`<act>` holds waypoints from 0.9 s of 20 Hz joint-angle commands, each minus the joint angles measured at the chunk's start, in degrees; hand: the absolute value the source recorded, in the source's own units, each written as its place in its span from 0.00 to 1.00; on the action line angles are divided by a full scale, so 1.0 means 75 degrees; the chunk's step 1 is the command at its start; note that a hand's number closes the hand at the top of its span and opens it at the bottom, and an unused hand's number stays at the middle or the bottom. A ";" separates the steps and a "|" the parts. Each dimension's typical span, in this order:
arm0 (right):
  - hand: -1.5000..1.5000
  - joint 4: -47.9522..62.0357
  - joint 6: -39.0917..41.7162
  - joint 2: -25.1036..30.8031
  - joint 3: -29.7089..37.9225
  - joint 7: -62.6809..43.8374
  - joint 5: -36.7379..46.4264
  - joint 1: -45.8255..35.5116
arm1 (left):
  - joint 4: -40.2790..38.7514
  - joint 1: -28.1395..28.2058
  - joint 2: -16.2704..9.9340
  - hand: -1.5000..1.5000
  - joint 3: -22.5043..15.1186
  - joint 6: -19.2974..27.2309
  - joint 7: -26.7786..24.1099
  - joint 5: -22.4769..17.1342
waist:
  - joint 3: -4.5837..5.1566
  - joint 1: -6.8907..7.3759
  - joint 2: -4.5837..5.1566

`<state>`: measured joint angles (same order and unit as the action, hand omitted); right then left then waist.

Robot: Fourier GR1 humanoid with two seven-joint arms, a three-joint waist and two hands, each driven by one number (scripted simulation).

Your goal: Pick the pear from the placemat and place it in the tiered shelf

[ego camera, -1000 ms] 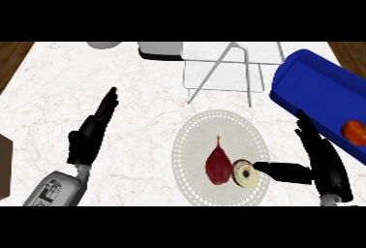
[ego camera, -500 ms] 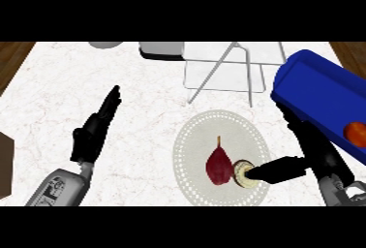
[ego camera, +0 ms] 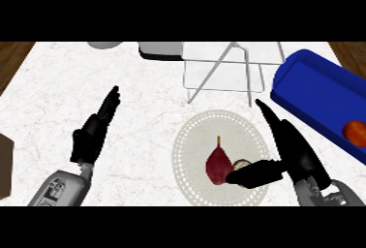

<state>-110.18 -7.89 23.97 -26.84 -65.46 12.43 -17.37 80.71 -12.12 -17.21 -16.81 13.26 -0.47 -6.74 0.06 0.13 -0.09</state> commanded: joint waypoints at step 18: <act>0.00 0.0548 0.0554 -0.1464 0.0072 -0.1162 0.1448 0.0219 | -0.0431 -0.0014 0.0413 0.50 0.0572 -0.0490 -0.0241 0.0327 | -0.0002 -0.0076 0.0010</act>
<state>-103.64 -5.22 14.17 -25.80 -65.69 21.76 -17.28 81.88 -10.90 -14.94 -14.43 11.25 0.58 -3.78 0.03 0.01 -0.03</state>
